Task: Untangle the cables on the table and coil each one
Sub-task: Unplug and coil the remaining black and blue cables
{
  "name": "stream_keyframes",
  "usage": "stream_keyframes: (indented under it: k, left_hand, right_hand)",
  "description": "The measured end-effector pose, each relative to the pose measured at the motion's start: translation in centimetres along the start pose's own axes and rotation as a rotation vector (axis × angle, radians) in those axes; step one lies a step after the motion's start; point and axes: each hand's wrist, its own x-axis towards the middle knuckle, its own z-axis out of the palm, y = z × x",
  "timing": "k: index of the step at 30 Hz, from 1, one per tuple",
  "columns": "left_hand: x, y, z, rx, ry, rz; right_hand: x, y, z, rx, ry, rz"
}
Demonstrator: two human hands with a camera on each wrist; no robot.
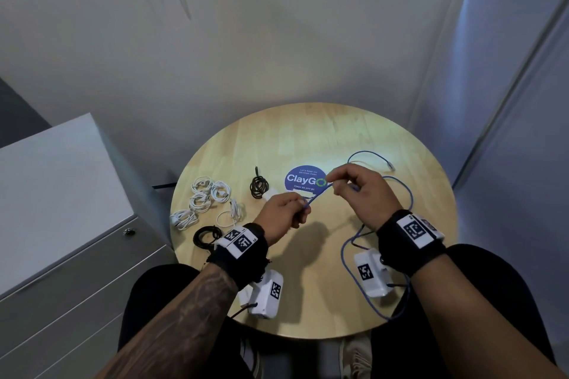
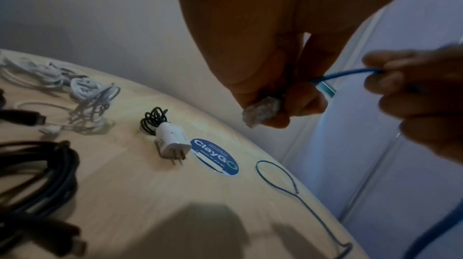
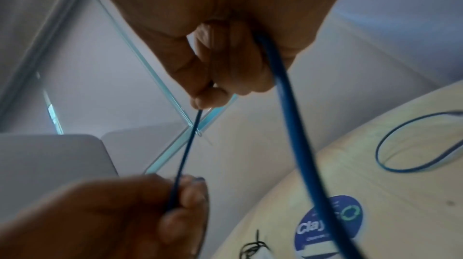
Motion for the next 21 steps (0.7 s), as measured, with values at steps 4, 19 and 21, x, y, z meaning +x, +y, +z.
stream_keyframes:
  k: [4, 19, 21]
  left_hand:
    - [-0.5, 1.2, 0.3, -0.080, -0.149, -0.019]
    - [2.3, 1.1, -2.5, -0.820, 0.260, 0.053]
    - [2.1, 1.0, -2.4, -0.712, 0.211, 0.058]
  right_hand:
    - [0.5, 1.3, 0.2, -0.051, 0.123, -0.010]
    - [-1.5, 1.2, 3.9, -0.351, -0.363, -0.042]
    - [-1.5, 1.2, 3.6, -0.347, -0.343, -0.009]
